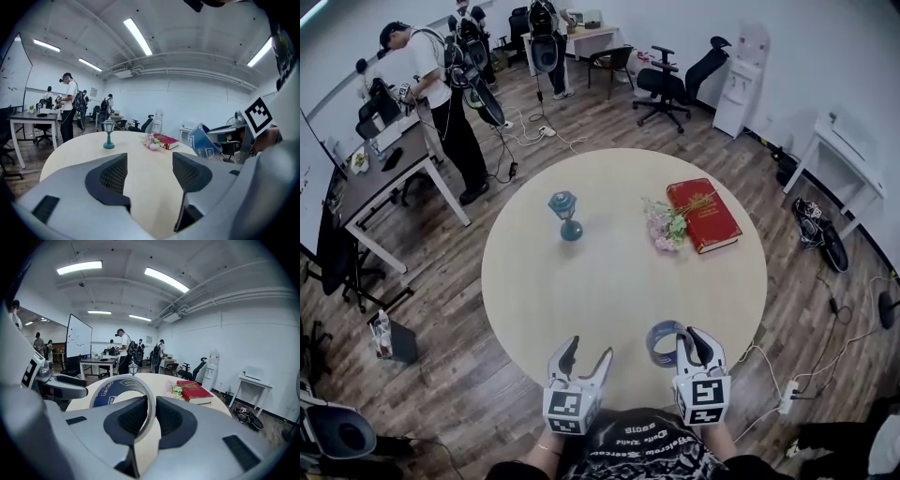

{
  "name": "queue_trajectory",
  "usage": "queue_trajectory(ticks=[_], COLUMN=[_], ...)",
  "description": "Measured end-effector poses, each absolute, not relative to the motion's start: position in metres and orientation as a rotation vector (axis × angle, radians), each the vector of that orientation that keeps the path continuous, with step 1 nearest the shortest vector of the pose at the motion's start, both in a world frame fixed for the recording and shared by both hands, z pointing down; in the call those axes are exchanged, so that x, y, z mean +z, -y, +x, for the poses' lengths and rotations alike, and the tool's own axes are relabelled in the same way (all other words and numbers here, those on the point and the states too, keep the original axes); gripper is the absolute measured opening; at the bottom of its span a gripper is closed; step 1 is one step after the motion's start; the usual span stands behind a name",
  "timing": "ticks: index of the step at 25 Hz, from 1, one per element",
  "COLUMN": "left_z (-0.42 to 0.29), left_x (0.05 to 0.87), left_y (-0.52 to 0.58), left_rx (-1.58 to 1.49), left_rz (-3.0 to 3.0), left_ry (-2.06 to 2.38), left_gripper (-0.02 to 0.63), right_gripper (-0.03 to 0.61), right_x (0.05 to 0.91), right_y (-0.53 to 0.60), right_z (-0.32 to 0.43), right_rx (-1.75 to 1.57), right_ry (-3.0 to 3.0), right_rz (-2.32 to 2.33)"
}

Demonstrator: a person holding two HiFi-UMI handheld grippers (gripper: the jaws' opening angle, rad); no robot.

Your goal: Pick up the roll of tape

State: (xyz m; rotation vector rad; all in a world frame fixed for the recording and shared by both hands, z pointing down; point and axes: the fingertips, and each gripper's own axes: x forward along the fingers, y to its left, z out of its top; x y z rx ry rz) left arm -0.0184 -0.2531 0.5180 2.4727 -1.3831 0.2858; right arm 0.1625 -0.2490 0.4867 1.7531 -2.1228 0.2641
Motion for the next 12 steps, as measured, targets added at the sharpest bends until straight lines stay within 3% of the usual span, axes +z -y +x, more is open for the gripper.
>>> queue_trajectory(ticks=[7,12], left_z=[-0.017,-0.013], left_x=[0.517,0.519], left_y=[0.248,0.247], left_rx=[0.294,0.299], left_rz=[2.478,2.484], left_ry=[1.376,1.357], left_gripper=[0.325,0.251], right_gripper=[0.064,0.064], right_x=[0.499,0.501], right_y=[0.238,0.241], right_z=[0.165,0.165], right_rx=[0.287,0.283], right_ry=[2.107,2.121], right_rz=[1.735,1.717])
